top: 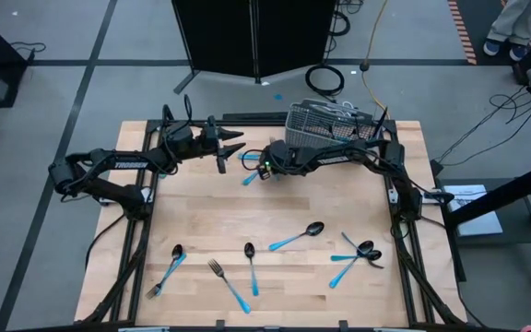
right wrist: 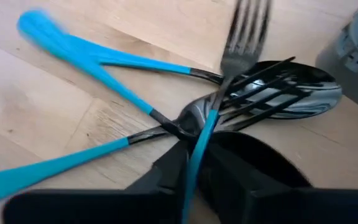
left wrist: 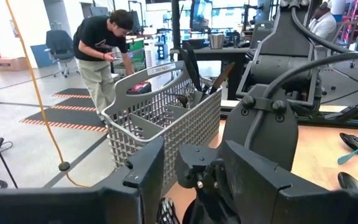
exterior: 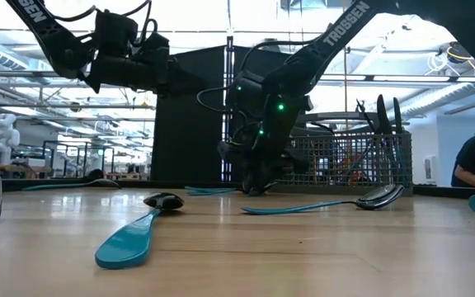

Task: Sort silverware
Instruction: Put the blue fork into the middle of the blue utensil organizer

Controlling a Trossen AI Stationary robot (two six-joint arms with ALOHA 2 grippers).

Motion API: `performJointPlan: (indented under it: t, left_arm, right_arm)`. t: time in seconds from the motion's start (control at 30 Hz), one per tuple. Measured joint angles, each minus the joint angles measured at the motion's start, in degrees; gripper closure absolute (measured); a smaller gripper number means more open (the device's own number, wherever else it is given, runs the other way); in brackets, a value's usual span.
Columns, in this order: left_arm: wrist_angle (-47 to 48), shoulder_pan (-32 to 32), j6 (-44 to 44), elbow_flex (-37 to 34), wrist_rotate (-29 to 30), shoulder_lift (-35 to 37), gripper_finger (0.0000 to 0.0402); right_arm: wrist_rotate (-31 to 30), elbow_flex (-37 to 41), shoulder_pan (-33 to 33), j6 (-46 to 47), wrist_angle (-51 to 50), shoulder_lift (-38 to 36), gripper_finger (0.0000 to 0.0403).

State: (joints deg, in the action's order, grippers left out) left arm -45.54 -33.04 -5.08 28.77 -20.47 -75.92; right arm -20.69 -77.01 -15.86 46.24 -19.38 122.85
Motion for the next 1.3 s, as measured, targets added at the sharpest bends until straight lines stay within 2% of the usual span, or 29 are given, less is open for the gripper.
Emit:
performJointPlan:
  t: [0.13,0.33,0.53,0.97,1.3]
  left_arm:
    - [0.0,0.0,0.0,0.0,0.0,0.0,0.0240]
    - [0.1,0.0,-0.1,0.0,0.0,0.0,0.0240]
    - [0.2,0.0,-0.2,0.0,-0.1,0.0,0.0240]
    - [0.2,0.0,-0.2,0.0,-0.7,0.0,0.0240]
    - [0.4,0.0,0.0,0.0,-2.3,0.0,0.0240]
  right_arm:
    - [0.2,0.0,0.0,-0.8,-1.7,-0.1,0.0393]
    - [0.3,0.3,0.2,-1.3,-1.7,-0.8,0.0398]
    - [-1.7,0.8,0.6,-3.2,-2.7,-4.7,0.0401]
    - [-3.0,0.6,0.5,-9.2,5.4,-9.4,0.0402]
    - [-9.3,0.5,0.2,-16.1,5.1,-20.8,0.0402]
